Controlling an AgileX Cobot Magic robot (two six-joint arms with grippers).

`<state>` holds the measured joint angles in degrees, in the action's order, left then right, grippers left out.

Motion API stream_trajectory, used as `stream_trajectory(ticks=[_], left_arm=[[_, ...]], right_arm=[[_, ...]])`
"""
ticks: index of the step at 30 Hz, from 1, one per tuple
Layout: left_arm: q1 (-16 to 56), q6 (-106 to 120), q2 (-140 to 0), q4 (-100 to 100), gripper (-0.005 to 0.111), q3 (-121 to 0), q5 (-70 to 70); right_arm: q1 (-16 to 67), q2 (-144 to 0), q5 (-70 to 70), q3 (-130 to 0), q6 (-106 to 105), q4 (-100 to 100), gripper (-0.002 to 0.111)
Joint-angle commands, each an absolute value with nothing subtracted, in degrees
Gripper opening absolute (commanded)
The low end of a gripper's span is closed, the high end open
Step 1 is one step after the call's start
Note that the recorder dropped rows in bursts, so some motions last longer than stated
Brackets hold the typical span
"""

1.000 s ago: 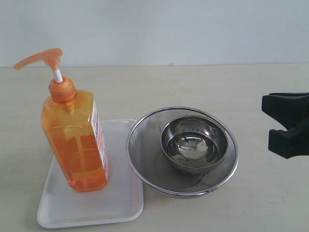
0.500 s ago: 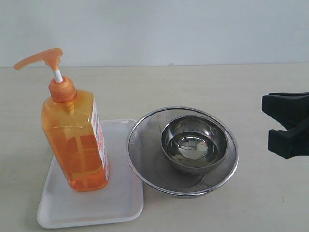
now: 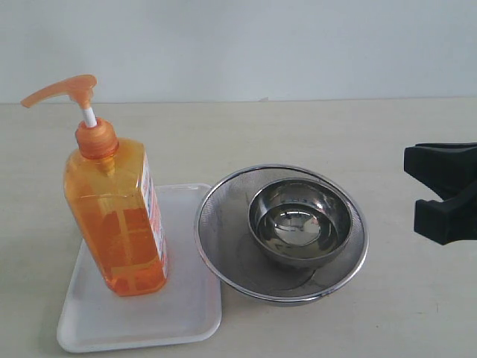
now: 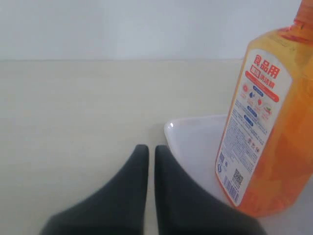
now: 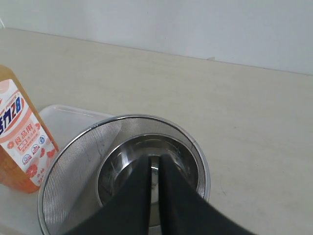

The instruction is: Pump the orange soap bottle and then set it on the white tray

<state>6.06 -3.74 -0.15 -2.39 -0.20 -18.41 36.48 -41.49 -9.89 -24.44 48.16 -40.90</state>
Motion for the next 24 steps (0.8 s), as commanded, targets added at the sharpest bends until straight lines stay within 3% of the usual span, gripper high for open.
stream_trajectory(ticks=[1,24], left_arm=[[5.9,-4.2,0.0,-1.9,0.005,0.0,-18.4],[5.9,-4.2,0.0,-1.9,0.005,0.0,-18.4]], right_arm=[[36.5,-41.2,-9.4,-24.1,48.1,-41.1,0.002],[36.5,-41.2,-11.3,-24.1,48.1,-40.7,0.002]])
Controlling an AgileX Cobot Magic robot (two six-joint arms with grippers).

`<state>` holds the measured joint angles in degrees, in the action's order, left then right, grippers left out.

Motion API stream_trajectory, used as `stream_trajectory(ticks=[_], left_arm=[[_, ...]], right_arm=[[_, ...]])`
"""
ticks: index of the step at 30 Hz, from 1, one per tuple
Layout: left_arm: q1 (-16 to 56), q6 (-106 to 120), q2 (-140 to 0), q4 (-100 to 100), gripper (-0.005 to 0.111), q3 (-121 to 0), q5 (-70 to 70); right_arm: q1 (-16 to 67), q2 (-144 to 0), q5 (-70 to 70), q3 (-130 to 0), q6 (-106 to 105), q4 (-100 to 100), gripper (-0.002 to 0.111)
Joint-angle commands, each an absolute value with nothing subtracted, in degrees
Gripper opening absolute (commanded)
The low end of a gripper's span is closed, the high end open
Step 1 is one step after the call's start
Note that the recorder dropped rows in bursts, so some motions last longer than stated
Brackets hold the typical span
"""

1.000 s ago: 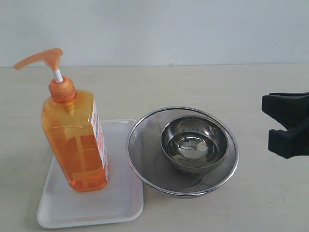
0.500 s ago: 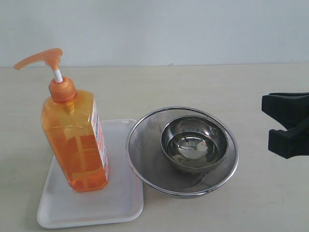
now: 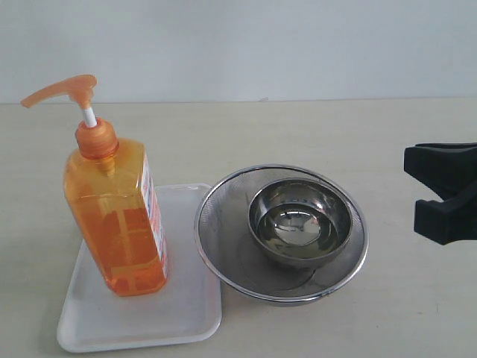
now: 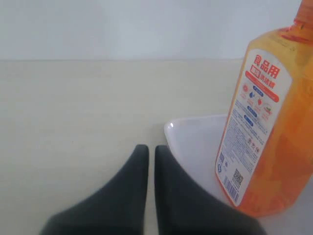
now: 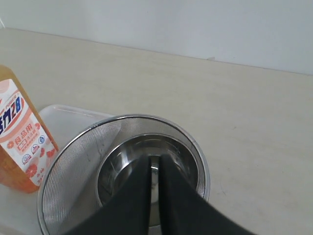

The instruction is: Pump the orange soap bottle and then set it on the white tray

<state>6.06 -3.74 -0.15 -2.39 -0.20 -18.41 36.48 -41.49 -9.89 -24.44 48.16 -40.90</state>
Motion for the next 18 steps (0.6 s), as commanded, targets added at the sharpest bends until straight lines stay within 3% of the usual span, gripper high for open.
stream_trajectory(ticks=[1,5,11,18], left_arm=[[5.9,-4.2,0.0,-1.9,0.005,0.0,-18.4],[5.9,-4.2,0.0,-1.9,0.005,0.0,-18.4],[5.9,-4.2,0.0,-1.9,0.005,0.0,-18.4],[5.9,-4.2,0.0,-1.9,0.005,0.0,-18.3]], right_arm=[[36.5,-41.2,-12.1,-24.0,48.8,-40.7,0.002],[35.8,-38.3,-12.5,-22.2,49.3,-40.8,0.002],[20.5,-21.0,-2.3,-9.2,49.8,-41.0,0.002],[8.7,-6.0,-1.6,-3.4,50.1,-40.8,0.002]])
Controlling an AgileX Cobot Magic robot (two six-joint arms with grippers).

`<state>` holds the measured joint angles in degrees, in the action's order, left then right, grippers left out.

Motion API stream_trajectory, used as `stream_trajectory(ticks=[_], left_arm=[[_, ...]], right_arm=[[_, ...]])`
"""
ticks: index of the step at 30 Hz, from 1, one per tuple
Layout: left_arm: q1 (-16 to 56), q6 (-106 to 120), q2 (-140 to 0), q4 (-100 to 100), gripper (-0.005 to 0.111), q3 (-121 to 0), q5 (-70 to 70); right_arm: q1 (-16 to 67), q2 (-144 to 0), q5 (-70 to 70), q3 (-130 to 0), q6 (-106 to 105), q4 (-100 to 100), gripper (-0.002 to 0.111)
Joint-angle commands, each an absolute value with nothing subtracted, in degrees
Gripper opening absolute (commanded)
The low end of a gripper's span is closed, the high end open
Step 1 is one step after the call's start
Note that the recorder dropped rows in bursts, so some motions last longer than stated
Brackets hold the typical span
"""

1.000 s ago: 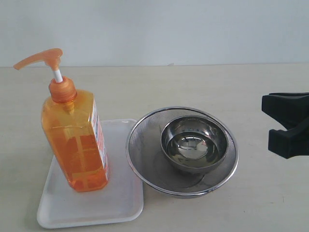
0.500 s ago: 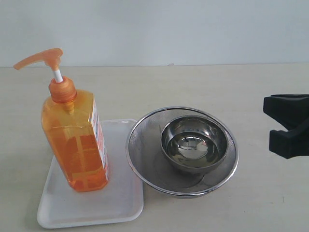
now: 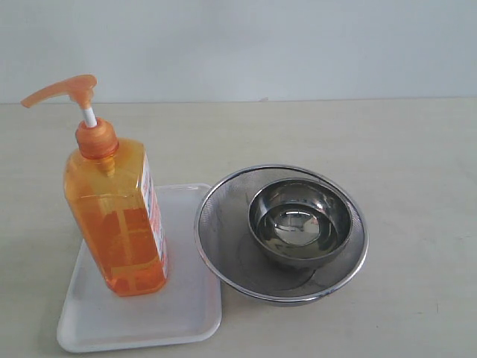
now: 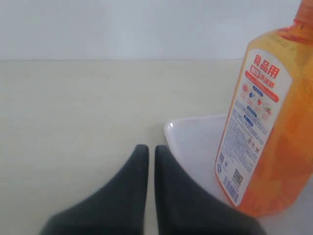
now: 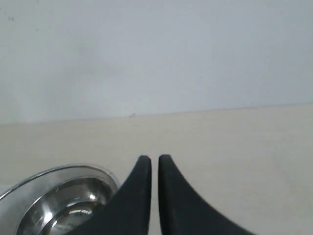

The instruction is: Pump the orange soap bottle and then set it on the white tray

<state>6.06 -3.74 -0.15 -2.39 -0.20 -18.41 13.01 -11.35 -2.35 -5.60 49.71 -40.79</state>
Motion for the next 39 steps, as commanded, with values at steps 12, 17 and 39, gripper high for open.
stream_trajectory(ticks=[12,17,39], left_arm=[[5.9,-4.2,0.0,-1.9,0.005,0.0,-18.3],[5.9,-4.2,0.0,-1.9,0.005,0.0,-18.3],[5.9,-4.2,0.0,-1.9,0.005,0.0,-18.3]], right_arm=[[1.8,0.0,5.6,0.0,57.0,-40.6,0.002],[1.8,0.0,9.2,0.0,64.0,-40.6,0.002],[1.8,0.0,-19.1,0.0,5.5,2.0,0.002]])
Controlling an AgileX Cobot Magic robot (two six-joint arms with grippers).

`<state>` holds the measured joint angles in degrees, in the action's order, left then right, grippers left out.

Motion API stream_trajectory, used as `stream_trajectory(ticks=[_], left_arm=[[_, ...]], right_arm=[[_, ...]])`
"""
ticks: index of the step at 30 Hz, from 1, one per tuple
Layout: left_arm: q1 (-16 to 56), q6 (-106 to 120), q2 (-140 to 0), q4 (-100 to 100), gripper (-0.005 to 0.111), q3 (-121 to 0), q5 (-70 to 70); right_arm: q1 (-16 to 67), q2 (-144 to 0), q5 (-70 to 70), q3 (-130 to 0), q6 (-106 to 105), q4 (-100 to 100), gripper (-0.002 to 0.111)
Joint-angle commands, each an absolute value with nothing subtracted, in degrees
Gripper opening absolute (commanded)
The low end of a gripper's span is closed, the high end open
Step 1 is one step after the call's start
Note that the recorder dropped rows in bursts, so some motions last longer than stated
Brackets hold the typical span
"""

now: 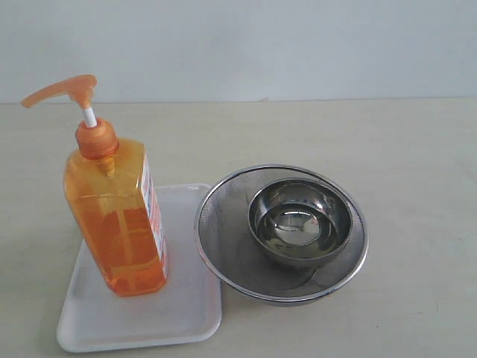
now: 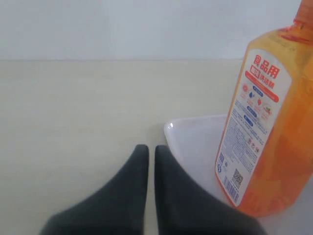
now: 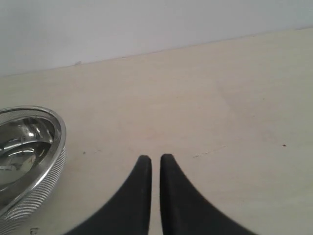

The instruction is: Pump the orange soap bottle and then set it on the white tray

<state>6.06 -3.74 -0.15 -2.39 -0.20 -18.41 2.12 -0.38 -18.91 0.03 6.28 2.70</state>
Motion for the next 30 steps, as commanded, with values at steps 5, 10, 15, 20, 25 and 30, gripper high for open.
stream_trajectory(ticks=[5,10,15,20,25,30], left_arm=[[5.9,-4.2,0.0,-1.9,0.005,0.0,-18.3],[5.9,-4.2,0.0,-1.9,0.005,0.0,-18.3],[5.9,-4.2,0.0,-1.9,0.005,0.0,-18.3],[5.9,-4.2,0.0,-1.9,0.005,0.0,-18.3],[5.9,-4.2,0.0,-1.9,0.005,0.0,-18.3],[5.9,-4.2,0.0,-1.9,0.005,0.0,-18.3]], right_arm=[[1.8,0.0,-20.3,0.0,2.9,1.5,0.002],[1.7,0.0,-21.3,0.0,4.7,2.2,0.002],[1.7,0.0,-21.3,0.0,4.6,2.2,0.002],[1.7,0.0,-21.3,0.0,4.6,2.2,0.002],[1.7,0.0,-21.2,0.0,4.5,2.2,0.002],[1.7,0.0,-21.1,0.0,4.5,2.4,0.002]])
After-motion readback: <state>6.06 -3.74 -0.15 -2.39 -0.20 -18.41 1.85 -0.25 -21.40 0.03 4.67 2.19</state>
